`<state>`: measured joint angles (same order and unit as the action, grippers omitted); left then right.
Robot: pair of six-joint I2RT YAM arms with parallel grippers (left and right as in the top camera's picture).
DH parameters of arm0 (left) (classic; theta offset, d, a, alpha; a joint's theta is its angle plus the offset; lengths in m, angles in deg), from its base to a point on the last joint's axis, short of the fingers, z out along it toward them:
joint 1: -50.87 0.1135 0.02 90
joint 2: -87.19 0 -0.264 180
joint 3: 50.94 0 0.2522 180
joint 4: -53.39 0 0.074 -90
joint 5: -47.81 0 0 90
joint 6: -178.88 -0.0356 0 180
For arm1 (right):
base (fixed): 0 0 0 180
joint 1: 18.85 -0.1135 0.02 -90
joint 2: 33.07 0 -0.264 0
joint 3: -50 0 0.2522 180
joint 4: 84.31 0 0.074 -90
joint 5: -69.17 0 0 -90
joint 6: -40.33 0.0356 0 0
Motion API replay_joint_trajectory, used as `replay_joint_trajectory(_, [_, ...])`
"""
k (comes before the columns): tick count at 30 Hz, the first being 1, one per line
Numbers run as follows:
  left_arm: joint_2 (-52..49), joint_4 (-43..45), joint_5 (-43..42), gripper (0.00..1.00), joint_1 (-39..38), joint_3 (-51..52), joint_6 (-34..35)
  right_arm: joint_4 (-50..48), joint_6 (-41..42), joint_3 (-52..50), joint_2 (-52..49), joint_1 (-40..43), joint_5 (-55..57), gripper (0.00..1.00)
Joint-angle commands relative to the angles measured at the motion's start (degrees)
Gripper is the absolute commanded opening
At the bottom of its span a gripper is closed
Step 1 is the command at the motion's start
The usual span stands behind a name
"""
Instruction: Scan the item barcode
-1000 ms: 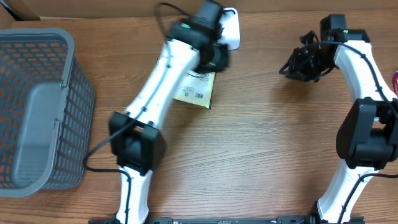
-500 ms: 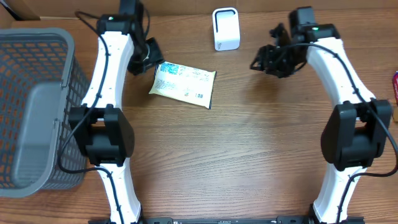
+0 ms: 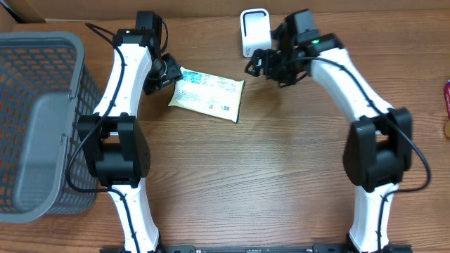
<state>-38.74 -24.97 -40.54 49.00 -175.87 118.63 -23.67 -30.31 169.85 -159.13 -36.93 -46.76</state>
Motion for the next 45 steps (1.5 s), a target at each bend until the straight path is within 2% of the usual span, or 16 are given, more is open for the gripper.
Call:
replay_joint_trajectory(1, [-0.1,1.3,4.8,0.63,-0.3,2.2,2.8,-1.7,1.9,0.8,-3.8,-3.7,1.3,0.92])
replay_joint_trajectory(11, [-0.1,6.9,4.2,0.61,-0.3,8.0,2.9,-7.5,5.6,0.8,-8.0,-7.7,3.4,0.92])
replay_joint_trajectory(16, [-0.4,8.6,3.9,0.56,-0.6,8.4,2.8,-8.2,9.7,0.8,-9.5,-8.6,5.3,0.90])
replay_joint_trajectory(23, [-0.4,12.0,3.9,0.54,-0.8,10.9,4.9,-9.0,10.9,0.8,-12.8,-9.1,5.9,0.88])
replay_joint_trajectory(26, [-0.4,12.9,3.6,0.52,-0.8,12.5,5.1,-9.6,11.4,0.8,-14.3,-9.2,5.8,0.77])
replay_joint_trajectory(30, [-0.4,13.9,3.6,0.54,-0.8,14.6,5.2,-9.7,12.4,0.8,-15.6,-9.2,6.0,0.50])
replay_joint_trajectory(31, [-0.4,14.3,3.6,0.54,-0.8,15.2,5.2,-9.8,12.4,0.8,-15.7,-9.2,6.0,0.41])
replay_joint_trajectory(33, [-0.4,14.8,3.6,0.56,-0.8,16.0,5.2,-9.8,12.4,0.8,-15.8,-9.2,6.0,0.06])
replay_joint_trajectory(38, [-0.4,14.8,2.9,0.59,-0.8,16.7,4.9,-8.8,12.4,0.9,-15.3,-8.9,6.0,0.04])
replay_joint_trajectory(45, [-0.4,14.3,1.0,0.77,-0.8,16.7,5.0,-3.0,7.0,0.9,-7.2,-3.9,8.2,0.04])
